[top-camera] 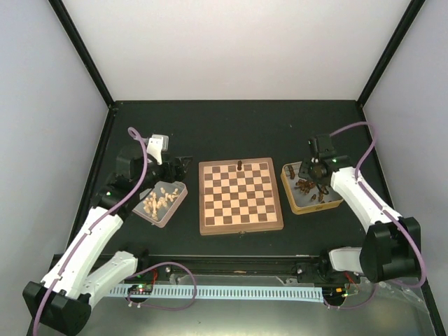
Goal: Set up the chess pieces on the board
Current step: Pick up the chess piece from the storage box.
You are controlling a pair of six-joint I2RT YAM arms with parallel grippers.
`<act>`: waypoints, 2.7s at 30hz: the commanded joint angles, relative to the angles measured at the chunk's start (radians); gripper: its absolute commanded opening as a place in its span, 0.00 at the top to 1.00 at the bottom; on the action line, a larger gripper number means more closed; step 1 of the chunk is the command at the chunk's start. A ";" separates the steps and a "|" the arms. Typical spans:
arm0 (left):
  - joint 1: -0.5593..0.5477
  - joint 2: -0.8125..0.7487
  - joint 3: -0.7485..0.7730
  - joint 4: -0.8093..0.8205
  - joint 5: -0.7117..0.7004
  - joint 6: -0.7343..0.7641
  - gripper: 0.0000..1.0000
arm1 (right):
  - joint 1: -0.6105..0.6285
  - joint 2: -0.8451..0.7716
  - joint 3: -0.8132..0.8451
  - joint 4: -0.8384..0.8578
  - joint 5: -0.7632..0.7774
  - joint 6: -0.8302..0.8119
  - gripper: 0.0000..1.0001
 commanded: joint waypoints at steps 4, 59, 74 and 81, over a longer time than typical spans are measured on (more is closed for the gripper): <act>0.004 0.014 0.042 0.029 0.034 -0.009 0.05 | -0.069 0.036 -0.105 0.094 -0.081 -0.013 0.58; 0.005 0.013 0.019 0.043 0.007 -0.007 0.05 | -0.069 0.054 0.021 0.052 -0.058 -0.043 0.99; -0.060 0.082 -0.085 0.257 0.303 -0.191 0.07 | 0.024 -0.024 0.041 0.023 -0.174 0.032 0.99; -0.251 0.239 -0.120 0.444 0.313 -0.346 0.12 | 0.147 -0.052 0.022 0.005 -0.190 0.130 0.99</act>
